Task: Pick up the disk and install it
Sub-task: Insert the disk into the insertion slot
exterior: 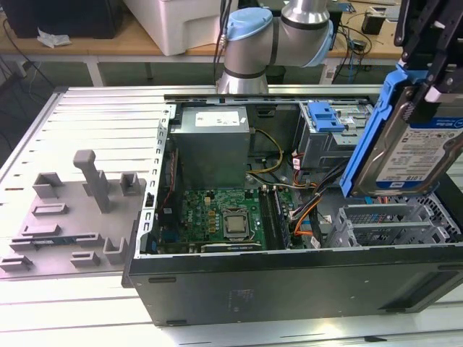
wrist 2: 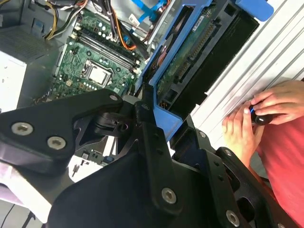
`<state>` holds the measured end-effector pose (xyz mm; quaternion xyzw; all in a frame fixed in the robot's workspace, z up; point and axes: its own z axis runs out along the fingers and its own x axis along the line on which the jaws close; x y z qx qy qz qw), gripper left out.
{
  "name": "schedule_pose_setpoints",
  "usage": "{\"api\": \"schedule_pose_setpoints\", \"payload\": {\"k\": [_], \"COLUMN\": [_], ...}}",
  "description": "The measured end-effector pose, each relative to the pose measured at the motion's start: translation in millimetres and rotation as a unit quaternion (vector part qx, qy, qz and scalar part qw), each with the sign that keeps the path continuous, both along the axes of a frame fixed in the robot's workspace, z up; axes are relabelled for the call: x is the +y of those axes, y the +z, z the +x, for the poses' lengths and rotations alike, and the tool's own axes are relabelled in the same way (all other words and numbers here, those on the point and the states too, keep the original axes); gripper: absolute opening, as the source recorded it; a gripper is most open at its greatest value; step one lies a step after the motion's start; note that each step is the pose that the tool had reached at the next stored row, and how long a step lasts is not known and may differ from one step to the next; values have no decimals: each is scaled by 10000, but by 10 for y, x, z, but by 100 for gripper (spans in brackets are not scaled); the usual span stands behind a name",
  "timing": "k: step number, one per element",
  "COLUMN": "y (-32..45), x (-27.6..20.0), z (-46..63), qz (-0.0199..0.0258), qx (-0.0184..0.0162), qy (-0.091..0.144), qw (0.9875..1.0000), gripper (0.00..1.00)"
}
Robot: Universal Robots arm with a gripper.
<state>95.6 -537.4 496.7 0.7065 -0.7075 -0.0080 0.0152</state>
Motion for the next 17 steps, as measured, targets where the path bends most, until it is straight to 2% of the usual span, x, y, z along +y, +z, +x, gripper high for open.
{"api": "schedule_pose_setpoints", "payload": {"k": [7, 17], "y": [-31, -71], "x": [0, 14], "z": [132, 144], "qz": [1, 2], "qx": [-2, -16], "qy": [-31, -31], "qw": [10000, 10000], "gripper": [37, 37]}}
